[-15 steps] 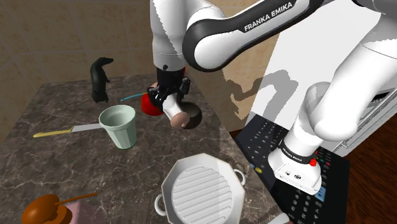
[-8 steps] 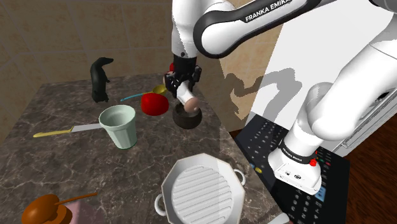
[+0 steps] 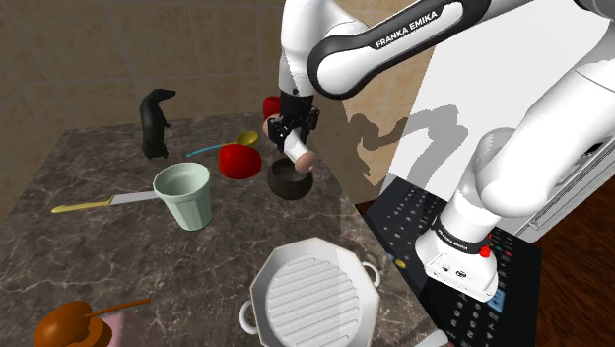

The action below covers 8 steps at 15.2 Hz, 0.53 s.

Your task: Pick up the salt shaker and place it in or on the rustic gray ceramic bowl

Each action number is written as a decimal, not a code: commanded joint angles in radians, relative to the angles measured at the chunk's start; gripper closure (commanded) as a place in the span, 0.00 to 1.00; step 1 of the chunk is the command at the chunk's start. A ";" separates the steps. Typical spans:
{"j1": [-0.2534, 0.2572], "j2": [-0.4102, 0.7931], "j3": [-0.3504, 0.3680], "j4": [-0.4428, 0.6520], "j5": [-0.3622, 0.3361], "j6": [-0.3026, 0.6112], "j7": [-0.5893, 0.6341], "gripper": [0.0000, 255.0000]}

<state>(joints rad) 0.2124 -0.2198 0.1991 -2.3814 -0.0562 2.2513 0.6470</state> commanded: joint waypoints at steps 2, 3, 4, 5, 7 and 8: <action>-0.002 0.018 0.002 -0.023 -0.006 0.042 0.006 1.00; -0.002 0.026 0.002 -0.030 -0.009 0.056 0.009 1.00; -0.003 0.033 0.003 -0.037 -0.012 0.070 0.012 1.00; -0.004 0.041 0.004 -0.044 -0.015 0.084 0.015 1.00; -0.005 0.058 0.006 -0.056 -0.021 0.113 0.021 1.00; -0.006 0.066 0.006 -0.062 -0.024 0.126 0.024 1.00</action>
<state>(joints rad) 0.2086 -0.1636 0.2062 -2.4384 -0.0768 2.3628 0.6706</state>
